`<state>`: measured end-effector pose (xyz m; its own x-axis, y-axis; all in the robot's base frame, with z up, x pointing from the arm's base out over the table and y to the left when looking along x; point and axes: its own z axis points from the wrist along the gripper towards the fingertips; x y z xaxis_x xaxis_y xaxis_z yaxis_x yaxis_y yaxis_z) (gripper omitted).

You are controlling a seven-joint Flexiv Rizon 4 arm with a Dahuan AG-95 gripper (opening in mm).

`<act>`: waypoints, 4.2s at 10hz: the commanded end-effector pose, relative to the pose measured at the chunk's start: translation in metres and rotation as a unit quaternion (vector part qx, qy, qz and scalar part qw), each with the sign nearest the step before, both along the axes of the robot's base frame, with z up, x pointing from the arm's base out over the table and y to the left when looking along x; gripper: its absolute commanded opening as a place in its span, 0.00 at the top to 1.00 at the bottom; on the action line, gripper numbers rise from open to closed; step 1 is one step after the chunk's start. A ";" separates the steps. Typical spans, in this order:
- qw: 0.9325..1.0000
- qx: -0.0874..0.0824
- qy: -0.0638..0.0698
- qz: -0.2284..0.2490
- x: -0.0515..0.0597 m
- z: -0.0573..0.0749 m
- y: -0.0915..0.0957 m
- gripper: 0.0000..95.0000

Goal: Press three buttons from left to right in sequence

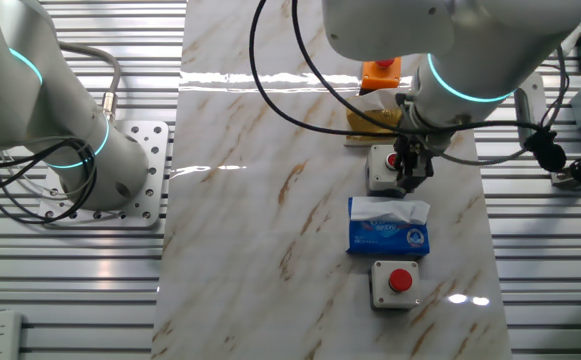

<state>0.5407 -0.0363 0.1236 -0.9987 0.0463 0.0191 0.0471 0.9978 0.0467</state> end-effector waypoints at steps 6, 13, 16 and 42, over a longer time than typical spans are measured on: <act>1.000 -0.005 -0.002 0.000 0.000 -0.001 -0.001 0.60; 1.000 0.003 -0.002 -0.003 0.000 -0.007 -0.006 0.60; 1.000 0.011 -0.007 -0.006 0.000 -0.007 -0.006 0.60; 1.000 0.002 -0.010 -0.013 0.007 -0.019 -0.001 0.60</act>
<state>0.5477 -0.0368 0.1048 -0.9972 0.0749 0.0007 0.0748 0.9958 0.0525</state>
